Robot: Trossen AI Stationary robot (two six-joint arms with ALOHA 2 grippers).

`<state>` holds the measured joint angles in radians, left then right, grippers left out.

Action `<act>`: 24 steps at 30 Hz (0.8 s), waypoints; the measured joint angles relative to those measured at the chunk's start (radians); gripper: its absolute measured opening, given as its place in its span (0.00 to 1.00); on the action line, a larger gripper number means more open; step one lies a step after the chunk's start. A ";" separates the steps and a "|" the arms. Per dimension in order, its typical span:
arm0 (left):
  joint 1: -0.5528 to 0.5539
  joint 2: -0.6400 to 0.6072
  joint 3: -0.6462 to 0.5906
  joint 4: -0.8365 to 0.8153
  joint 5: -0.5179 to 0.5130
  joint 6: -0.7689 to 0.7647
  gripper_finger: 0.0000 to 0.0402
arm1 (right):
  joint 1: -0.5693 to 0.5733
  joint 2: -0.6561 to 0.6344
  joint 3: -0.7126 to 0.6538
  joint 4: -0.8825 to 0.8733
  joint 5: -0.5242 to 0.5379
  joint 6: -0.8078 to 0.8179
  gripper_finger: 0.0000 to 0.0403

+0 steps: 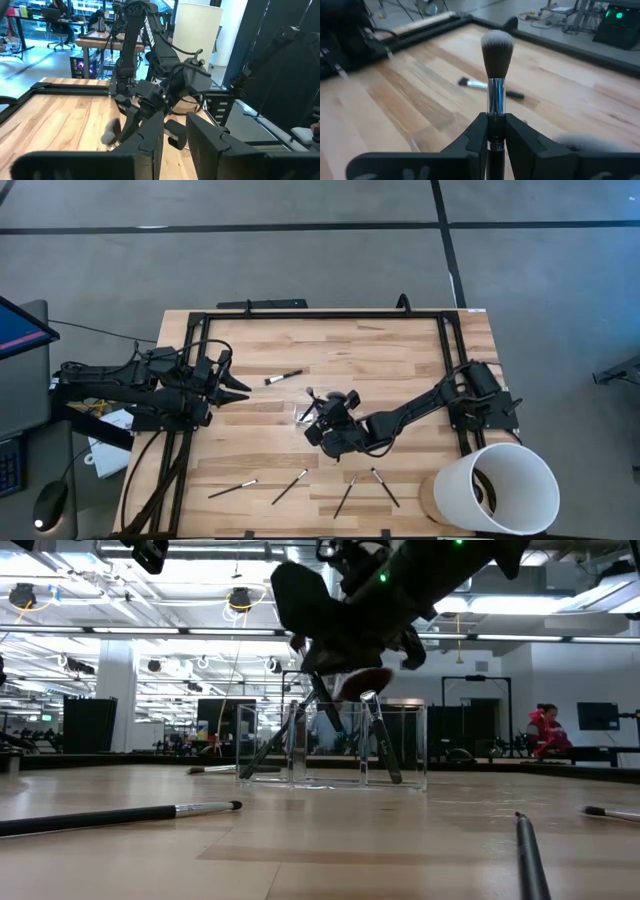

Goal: Put items in baskets/containers
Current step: Put the powder brush into the middle section of the transparent organizer

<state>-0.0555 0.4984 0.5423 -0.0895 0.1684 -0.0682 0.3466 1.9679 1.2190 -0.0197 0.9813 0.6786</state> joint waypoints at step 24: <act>0.000 0.000 0.000 0.000 0.000 0.000 0.20 | 0.004 0.002 -0.001 -0.098 -0.089 0.078 0.12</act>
<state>-0.0551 0.4980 0.5423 -0.0895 0.1688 -0.0681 0.3502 1.9697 1.2182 -0.1172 0.8925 0.7564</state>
